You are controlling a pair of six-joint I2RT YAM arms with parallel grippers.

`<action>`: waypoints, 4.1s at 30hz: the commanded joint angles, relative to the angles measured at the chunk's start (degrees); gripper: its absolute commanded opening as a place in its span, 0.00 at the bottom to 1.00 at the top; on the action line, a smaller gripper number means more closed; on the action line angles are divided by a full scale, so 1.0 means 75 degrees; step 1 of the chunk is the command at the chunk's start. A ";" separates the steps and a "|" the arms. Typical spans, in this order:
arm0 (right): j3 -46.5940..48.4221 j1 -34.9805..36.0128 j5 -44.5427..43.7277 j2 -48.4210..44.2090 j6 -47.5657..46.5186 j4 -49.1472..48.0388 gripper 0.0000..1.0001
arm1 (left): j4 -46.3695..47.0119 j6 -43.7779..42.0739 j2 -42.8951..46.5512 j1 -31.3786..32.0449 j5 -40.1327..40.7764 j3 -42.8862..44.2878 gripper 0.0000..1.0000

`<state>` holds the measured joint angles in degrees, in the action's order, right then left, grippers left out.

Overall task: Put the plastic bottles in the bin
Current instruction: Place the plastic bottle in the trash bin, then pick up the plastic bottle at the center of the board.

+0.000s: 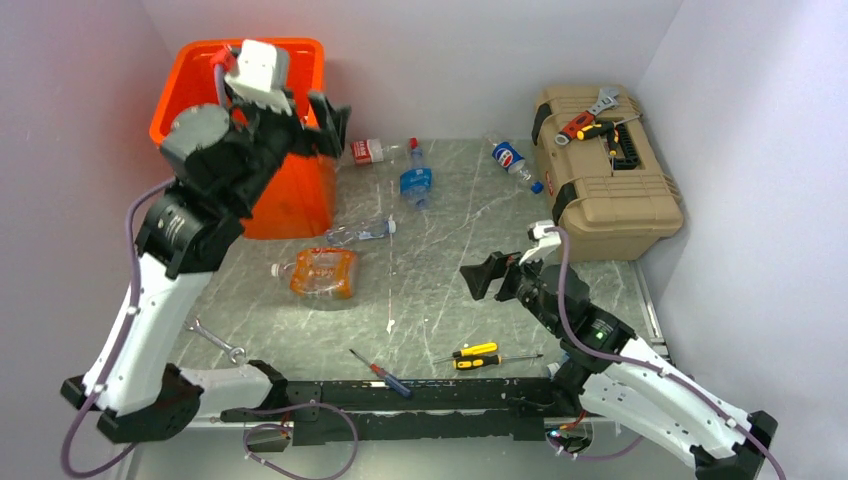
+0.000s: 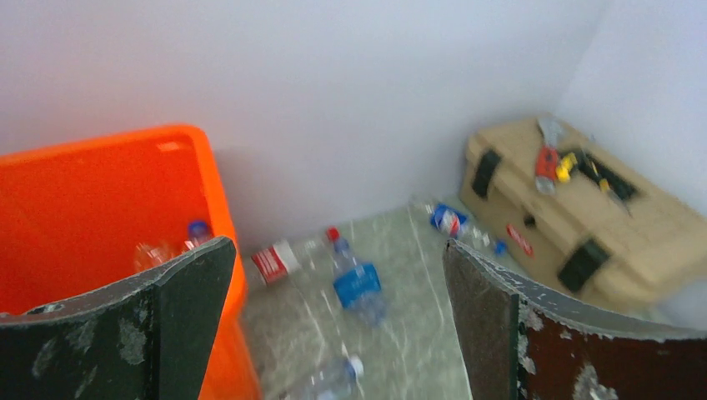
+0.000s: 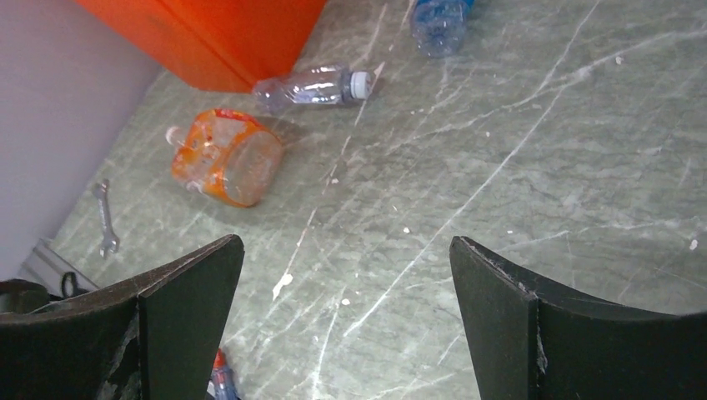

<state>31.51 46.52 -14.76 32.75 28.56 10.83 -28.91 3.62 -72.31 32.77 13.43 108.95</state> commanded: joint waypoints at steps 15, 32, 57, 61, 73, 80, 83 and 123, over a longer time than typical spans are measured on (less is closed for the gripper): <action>0.2088 0.0066 0.1131 0.5776 0.0021 -0.2019 0.96 | -0.1746 0.1762 0.5091 0.1150 0.0872 -0.6848 0.99; 0.4215 -0.0801 0.1267 1.0156 0.6522 -0.3941 0.95 | -0.1238 0.2455 0.6474 0.1143 0.1352 -0.8426 0.99; 0.6349 -0.0308 0.0072 1.2758 0.8972 -0.1992 0.75 | -0.1257 0.2560 0.7061 0.1128 0.1669 -0.8547 0.99; 0.6153 -0.0308 -0.0057 1.2820 0.8838 -0.2080 0.62 | -0.1254 0.2553 0.7075 0.1126 0.1643 -0.8538 1.00; 0.4653 -0.0421 -0.0484 1.0928 0.6611 -0.2977 0.30 | -0.1317 0.2568 0.7240 0.1122 0.1677 -0.8535 0.99; 0.3762 -0.0612 -0.0123 0.7597 0.1886 -0.2597 0.26 | -0.0920 0.2495 0.7449 0.1126 0.1549 -0.8717 0.99; 0.3621 -0.0613 0.0343 0.6416 0.0340 -0.1604 0.25 | -0.0296 0.2337 0.7509 0.1126 0.1078 -0.8876 0.99; 0.2351 -0.1505 0.7293 0.2371 0.0830 -0.2798 0.27 | 0.5237 0.2904 0.1646 0.1103 -0.7451 -0.7682 0.27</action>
<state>47.79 35.33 39.31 51.07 33.65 -5.56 7.94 25.41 -60.88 41.12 -41.89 50.87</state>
